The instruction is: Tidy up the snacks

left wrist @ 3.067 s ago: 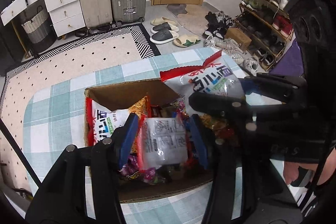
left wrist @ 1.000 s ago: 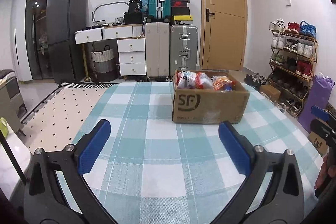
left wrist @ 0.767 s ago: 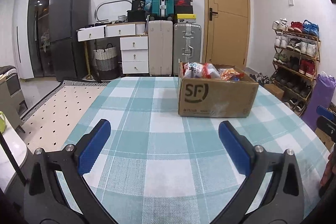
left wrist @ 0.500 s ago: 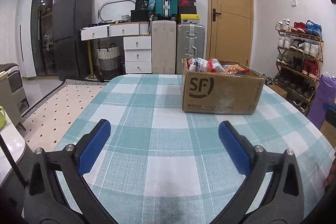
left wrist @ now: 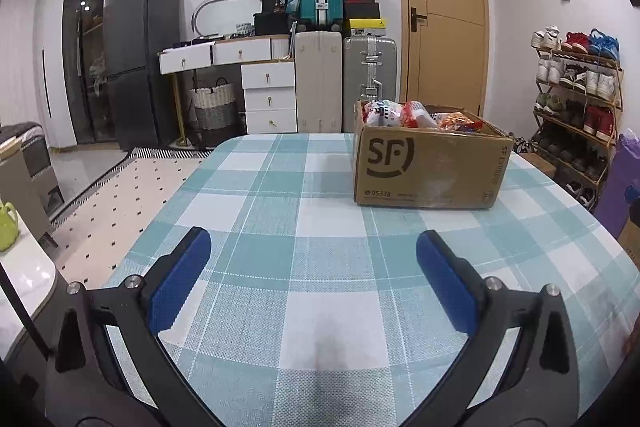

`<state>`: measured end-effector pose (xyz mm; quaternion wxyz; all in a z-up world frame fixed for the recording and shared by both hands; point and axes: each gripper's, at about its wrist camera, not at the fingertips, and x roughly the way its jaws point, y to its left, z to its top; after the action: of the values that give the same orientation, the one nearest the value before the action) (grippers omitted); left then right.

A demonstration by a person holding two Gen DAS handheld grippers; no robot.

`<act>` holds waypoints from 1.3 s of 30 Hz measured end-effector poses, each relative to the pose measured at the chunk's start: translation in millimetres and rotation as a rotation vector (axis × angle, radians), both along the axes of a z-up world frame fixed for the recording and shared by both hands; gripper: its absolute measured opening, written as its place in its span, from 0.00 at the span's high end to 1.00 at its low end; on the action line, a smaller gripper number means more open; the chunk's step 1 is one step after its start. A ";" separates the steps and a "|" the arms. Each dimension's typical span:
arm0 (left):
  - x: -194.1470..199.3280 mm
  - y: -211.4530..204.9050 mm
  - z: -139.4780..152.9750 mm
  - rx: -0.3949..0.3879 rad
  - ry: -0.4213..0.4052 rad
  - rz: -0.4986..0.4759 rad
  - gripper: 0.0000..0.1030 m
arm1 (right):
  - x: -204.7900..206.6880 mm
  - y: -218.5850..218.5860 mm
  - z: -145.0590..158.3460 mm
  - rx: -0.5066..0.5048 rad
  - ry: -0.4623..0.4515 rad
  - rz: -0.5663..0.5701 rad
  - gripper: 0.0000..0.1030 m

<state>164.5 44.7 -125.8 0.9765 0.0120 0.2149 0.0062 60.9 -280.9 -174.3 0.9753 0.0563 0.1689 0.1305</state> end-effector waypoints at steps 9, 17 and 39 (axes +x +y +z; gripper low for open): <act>-4.8 -7.5 -0.1 0.031 -0.023 -0.014 0.00 | -1.3 -0.1 0.7 0.001 -0.001 -0.001 0.00; -6.6 -6.2 0.5 0.029 -0.023 -0.015 0.00 | 0.1 -2.0 5.6 0.007 0.001 -0.002 0.00; -7.5 -5.8 0.4 0.026 -0.022 -0.014 0.00 | -0.2 -2.4 5.0 0.007 0.000 -0.003 0.00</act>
<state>156.9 38.9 -125.4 0.9786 0.0262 0.2039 0.0022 60.7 -283.3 -169.3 0.9753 0.0598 0.1686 0.1297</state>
